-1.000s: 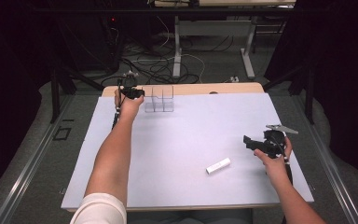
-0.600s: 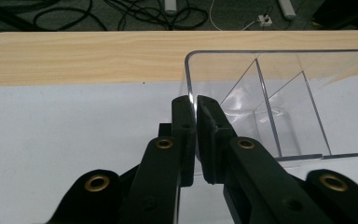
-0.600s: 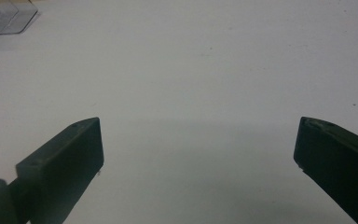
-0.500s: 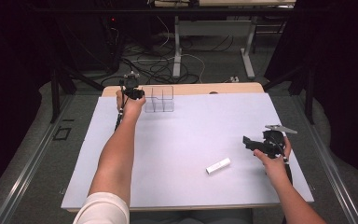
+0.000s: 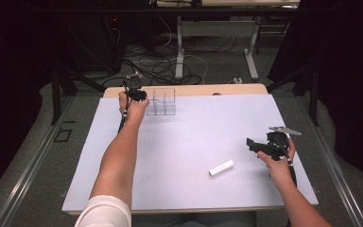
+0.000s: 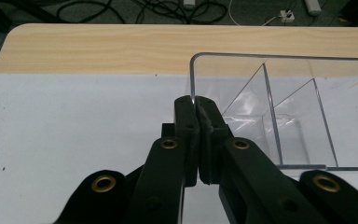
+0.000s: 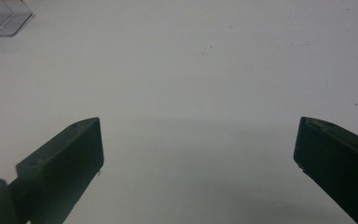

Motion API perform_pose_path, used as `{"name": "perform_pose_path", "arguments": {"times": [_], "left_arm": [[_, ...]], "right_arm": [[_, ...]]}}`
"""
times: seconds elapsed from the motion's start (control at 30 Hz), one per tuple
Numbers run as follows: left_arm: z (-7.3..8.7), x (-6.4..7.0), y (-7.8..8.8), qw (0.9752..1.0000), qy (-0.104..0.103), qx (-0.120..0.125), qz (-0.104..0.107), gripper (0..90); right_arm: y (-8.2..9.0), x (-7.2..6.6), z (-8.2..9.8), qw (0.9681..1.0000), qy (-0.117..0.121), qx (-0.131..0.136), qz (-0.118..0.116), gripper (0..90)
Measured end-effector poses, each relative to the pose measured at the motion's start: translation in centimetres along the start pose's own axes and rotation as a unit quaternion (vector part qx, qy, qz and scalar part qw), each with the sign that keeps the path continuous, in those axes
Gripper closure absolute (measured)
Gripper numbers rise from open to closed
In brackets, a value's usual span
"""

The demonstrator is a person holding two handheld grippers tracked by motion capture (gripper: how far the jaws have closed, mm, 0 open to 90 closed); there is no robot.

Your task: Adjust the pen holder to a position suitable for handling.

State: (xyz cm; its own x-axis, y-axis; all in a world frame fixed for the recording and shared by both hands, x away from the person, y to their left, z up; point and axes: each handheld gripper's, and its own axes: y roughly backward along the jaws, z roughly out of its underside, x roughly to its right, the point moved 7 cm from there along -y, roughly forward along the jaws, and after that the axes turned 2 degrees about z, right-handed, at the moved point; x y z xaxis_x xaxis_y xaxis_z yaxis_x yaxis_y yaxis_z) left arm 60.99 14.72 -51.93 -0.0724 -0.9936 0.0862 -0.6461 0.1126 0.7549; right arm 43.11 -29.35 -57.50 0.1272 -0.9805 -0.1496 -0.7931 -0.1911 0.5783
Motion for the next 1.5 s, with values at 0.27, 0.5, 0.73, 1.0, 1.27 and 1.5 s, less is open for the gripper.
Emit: {"name": "perform_pose_path", "arguments": {"times": [0.27,0.5,0.73,1.0,1.27,1.5], "left_arm": [[1.5,-0.6,1.5,0.9996,0.013,-0.024,0.005,89.6],[3.6,-0.9,3.4,0.9992,0.022,-0.024,0.023,89.7],[5.8,-0.7,5.3,0.9991,0.013,-0.029,0.03,89.6],[7.2,-1.0,7.3,0.9992,0.001,-0.034,0.019,89.6],[8.3,-1.5,7.4,0.999,-0.002,-0.033,0.028,89.5],[8.5,-1.5,7.4,0.9989,-0.01,-0.033,0.031,89.3]], "right_arm": [[-0.2,-0.4,0.0,1.0,0.005,-0.001,-0.006,1.0],[-0.1,-0.7,-0.2,0.9999,0.008,0.001,-0.011,1.0],[0.2,-1.1,-0.2,0.9999,0.004,0.003,-0.015,1.0],[0.2,-1.2,-0.1,0.9999,0.008,0.003,-0.014,1.0],[0.2,-1.3,-0.1,0.9999,0.006,0.001,-0.014,1.0],[0.1,-1.3,0.0,0.9999,0.006,-0.001,-0.013,1.0]]}}
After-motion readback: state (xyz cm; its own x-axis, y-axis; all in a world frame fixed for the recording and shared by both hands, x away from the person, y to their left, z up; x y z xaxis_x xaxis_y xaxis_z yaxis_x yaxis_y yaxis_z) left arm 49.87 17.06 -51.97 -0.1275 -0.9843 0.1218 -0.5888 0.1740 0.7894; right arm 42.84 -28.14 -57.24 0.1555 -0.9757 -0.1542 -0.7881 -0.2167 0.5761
